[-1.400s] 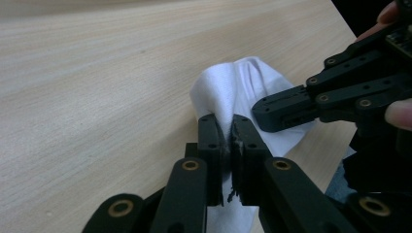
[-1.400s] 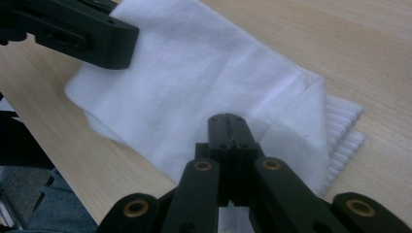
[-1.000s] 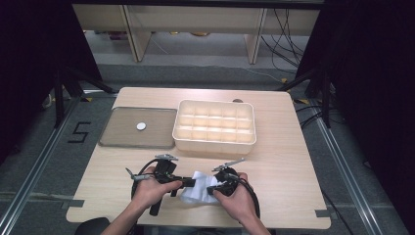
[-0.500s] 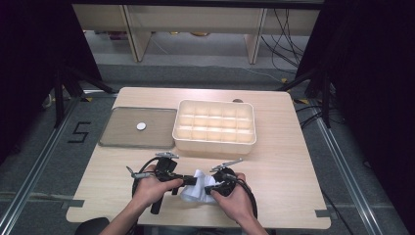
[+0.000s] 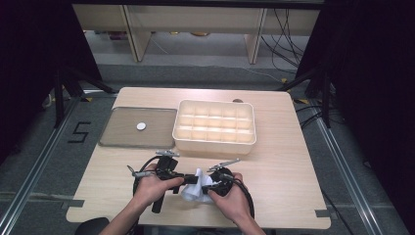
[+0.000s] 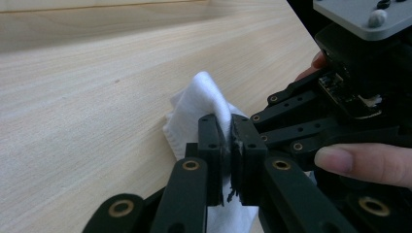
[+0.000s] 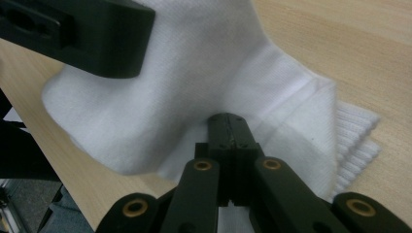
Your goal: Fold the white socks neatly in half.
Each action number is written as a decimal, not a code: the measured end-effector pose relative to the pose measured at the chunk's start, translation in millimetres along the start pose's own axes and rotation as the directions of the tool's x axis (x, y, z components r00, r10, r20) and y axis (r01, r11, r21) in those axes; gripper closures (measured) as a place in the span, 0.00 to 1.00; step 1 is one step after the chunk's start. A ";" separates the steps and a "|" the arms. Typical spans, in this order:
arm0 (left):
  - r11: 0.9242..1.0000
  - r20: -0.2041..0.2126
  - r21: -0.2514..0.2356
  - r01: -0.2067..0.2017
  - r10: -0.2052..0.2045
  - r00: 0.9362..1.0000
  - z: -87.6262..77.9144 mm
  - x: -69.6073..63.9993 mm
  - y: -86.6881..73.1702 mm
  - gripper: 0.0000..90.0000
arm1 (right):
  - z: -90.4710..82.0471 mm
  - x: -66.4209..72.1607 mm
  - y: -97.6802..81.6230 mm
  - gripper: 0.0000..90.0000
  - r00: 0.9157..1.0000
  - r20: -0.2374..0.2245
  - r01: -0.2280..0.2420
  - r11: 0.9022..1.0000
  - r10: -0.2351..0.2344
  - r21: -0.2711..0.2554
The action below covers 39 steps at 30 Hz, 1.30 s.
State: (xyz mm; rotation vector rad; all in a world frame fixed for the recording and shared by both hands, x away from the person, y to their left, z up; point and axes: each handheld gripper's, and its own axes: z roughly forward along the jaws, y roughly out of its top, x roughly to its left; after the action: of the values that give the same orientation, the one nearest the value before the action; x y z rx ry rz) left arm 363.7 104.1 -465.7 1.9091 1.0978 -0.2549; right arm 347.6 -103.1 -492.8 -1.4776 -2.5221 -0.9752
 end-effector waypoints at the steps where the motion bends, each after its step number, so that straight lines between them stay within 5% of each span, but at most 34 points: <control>1: 1.000 -0.007 -0.004 0.000 0.000 1.000 0.2 -0.6 0.0 0.93 | 0.0 0.0 0.0 1.00 1.000 0.000 0.000 1.000 0.000 0.000; 10: 1.000 -0.016 -0.001 0.001 -0.001 1.000 -2.0 0.6 -0.2 0.93 | -17.8 -2.9 3.3 1.00 0.999 -0.052 -0.006 0.998 0.003 -0.062; 14: 1.000 -0.016 -0.003 0.001 -0.001 1.000 -1.4 0.3 -0.2 0.93 | -52.1 -21.7 5.1 1.00 0.997 0.050 -0.047 0.995 0.052 -0.092; 17: 1.000 -0.007 0.005 -0.004 0.004 1.000 -1.0 0.8 0.4 0.93 | -56.1 -28.8 2.2 1.00 0.995 0.078 -0.052 0.995 0.059 -0.079; 21: 1.000 -0.019 0.009 -0.010 0.010 1.000 -0.8 0.0 0.7 0.93 | -47.3 -35.8 -8.7 1.00 0.993 0.081 -0.082 0.996 0.084 -0.027; 27: 1.000 -0.012 0.015 -0.016 0.016 1.000 -0.4 -0.6 1.9 0.93 | -28.8 -34.1 -14.3 1.00 0.994 0.096 -0.058 0.998 0.055 0.026; 39: 1.000 -0.016 0.011 -0.015 0.015 1.000 0.0 -0.2 2.2 0.93 | -25.8 -31.4 -13.9 1.00 0.993 0.099 -0.071 0.997 0.068 0.029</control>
State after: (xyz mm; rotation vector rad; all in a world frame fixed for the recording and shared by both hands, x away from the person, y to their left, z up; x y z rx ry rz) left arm 365.3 103.4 -464.3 1.9317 1.0944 -0.2375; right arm 346.8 -146.0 -490.1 -1.6301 -2.5199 -0.8677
